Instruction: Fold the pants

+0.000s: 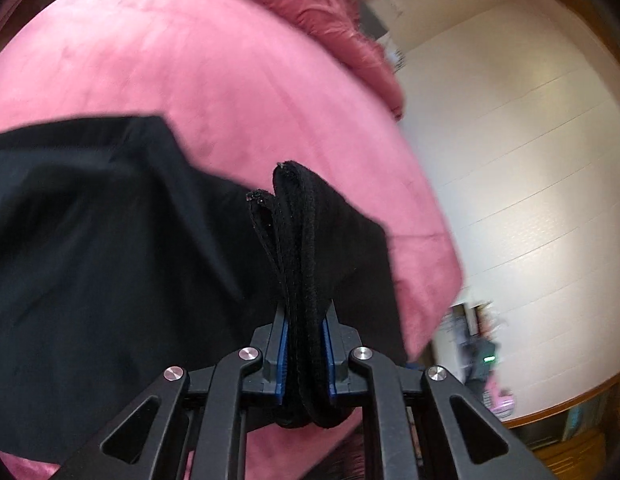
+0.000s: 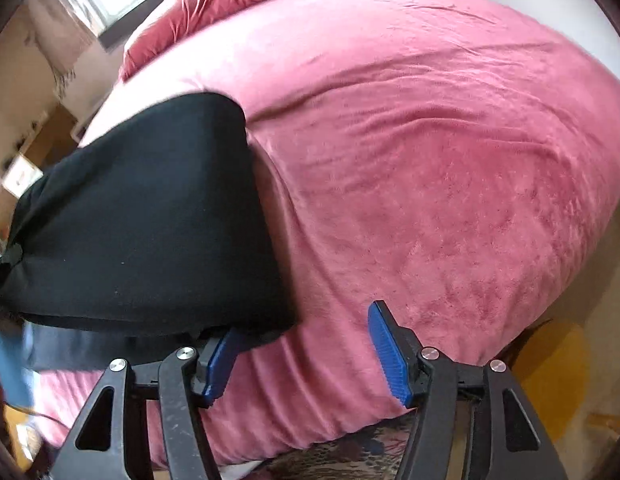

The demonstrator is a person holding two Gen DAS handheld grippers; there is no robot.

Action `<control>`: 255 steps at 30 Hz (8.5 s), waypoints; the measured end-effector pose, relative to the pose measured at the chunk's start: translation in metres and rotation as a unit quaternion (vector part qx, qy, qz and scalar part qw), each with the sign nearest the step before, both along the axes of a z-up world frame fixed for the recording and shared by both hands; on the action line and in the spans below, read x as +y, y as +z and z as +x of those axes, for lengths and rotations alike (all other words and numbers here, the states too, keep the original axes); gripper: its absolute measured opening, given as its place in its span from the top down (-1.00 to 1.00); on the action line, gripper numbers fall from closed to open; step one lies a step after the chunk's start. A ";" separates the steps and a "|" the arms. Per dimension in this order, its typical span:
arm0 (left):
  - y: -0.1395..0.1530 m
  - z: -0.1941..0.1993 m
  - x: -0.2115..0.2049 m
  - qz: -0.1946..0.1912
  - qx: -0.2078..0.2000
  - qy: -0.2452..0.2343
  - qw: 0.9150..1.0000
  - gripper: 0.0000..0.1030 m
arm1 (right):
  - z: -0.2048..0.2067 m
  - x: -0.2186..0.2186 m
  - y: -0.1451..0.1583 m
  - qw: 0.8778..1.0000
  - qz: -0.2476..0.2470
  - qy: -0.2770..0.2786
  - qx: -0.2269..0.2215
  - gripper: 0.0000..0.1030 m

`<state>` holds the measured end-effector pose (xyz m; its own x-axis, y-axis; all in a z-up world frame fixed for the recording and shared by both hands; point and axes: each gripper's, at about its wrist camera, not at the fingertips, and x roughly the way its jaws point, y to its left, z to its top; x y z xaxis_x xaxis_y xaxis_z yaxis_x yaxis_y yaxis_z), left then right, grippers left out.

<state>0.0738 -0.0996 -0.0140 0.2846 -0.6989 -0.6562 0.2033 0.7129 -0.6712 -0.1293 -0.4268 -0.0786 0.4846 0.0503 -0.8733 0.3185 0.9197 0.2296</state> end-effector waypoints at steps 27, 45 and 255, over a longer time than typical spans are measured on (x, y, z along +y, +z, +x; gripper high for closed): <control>-0.021 -0.042 0.023 0.129 -0.011 0.047 0.991 0.40 | -0.017 0.092 0.073 0.967 -0.171 0.186 -0.044 -0.33; 0.001 -0.106 0.133 0.227 -0.010 0.161 0.961 0.32 | 0.084 0.224 0.017 0.957 -0.052 0.284 -0.032 -0.31; -0.011 -0.049 0.011 0.231 -0.136 -0.053 0.962 0.46 | 0.035 -0.020 0.042 0.969 0.224 0.058 -0.080 0.15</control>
<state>0.0251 -0.0884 -0.0253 0.4332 -0.3845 -0.8152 0.4144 0.8881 -0.1987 -0.0944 -0.4468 -0.0364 0.5807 0.4699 -0.6648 0.1459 0.7433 0.6528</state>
